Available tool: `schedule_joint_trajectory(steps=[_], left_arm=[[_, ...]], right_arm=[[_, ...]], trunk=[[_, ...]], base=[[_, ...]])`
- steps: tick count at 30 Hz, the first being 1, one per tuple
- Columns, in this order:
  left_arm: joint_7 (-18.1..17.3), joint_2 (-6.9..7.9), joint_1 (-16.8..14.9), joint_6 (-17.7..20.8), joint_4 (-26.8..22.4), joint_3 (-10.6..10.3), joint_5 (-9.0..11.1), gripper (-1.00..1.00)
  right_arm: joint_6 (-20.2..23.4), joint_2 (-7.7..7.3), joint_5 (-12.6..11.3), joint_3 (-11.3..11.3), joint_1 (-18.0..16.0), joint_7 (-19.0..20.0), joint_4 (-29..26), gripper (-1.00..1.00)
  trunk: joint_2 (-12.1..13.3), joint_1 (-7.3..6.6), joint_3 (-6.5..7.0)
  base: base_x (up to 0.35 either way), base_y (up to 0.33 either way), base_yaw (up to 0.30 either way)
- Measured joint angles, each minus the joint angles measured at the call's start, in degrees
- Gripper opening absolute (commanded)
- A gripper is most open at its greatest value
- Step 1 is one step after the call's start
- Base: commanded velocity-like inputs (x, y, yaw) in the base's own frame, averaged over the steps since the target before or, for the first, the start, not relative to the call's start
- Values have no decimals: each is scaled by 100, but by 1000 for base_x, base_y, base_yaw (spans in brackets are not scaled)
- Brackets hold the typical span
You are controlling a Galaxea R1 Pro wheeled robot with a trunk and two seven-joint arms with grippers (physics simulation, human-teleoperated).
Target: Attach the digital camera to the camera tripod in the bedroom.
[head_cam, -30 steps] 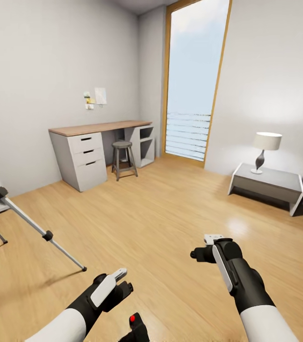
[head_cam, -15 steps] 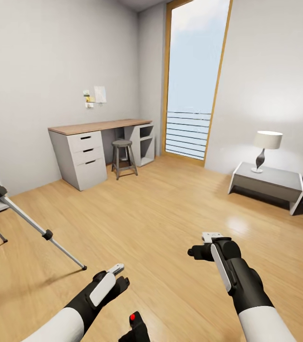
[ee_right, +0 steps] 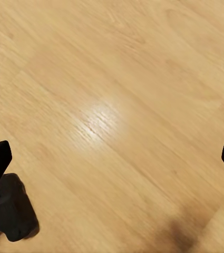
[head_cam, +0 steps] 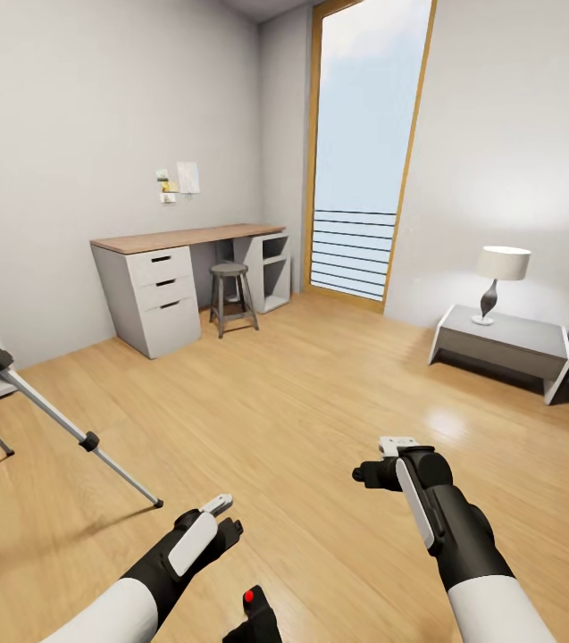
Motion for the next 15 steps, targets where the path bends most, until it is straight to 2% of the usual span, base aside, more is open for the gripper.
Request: schedule_joint_trajectory(steps=[15], left_arm=[[-33,18,12,33,33,33,-16,100]], right_arm=[[-4,2,-1,-15,-24,1,32,100]], trunk=[[0,0,0]], base=[[-5,-3,0]])
